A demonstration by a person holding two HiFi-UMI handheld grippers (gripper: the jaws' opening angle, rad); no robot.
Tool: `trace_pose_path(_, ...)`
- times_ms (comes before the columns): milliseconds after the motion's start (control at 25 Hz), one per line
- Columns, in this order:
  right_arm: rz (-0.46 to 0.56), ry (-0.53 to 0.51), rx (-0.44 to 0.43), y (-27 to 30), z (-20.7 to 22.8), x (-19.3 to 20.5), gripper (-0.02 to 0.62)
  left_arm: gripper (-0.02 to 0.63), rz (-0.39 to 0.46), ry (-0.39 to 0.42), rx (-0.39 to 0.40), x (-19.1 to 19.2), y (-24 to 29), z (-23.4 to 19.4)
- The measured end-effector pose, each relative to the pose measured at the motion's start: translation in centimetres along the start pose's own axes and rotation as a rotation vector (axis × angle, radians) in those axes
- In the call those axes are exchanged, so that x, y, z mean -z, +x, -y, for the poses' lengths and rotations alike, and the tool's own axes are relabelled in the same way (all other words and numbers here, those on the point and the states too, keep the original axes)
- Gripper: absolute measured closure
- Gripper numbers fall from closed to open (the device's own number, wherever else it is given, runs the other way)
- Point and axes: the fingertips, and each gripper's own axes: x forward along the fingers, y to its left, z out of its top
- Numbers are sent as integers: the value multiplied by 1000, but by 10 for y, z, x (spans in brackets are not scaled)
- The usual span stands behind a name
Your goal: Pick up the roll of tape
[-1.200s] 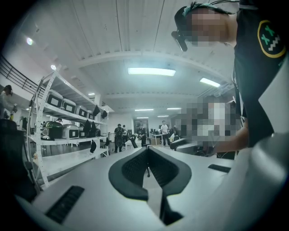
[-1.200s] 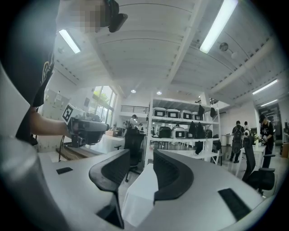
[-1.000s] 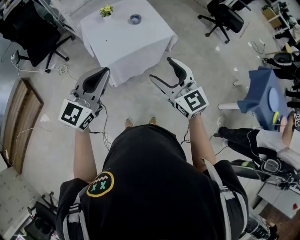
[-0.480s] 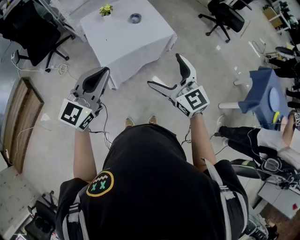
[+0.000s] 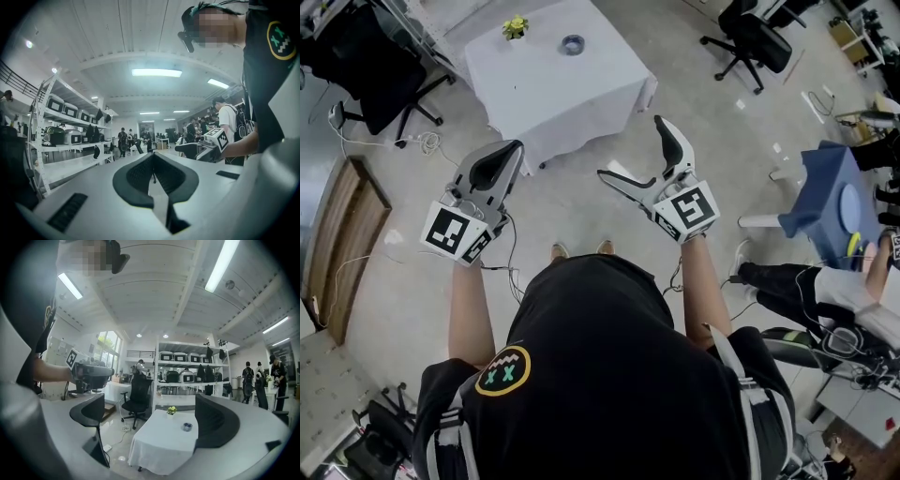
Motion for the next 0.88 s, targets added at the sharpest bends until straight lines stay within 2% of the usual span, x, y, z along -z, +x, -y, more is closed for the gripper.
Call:
trace_pose_path(320,16,-25,-47,-22,11,-1,-5,588,-1,24,-31,-7,17,27)
trace_pose_path(520,15,-15,-48,-35,25,5,-5,588,-12,26,-30,-6,31,43)
trace_pose_path(720,20,-12,-42,-33,41,9,-5,588,-20,29,-25,-1,45,41)
trace_pose_path(880,16,-2,-39,-16,54,16,-5,588,-19,23,-24,7,56,24)
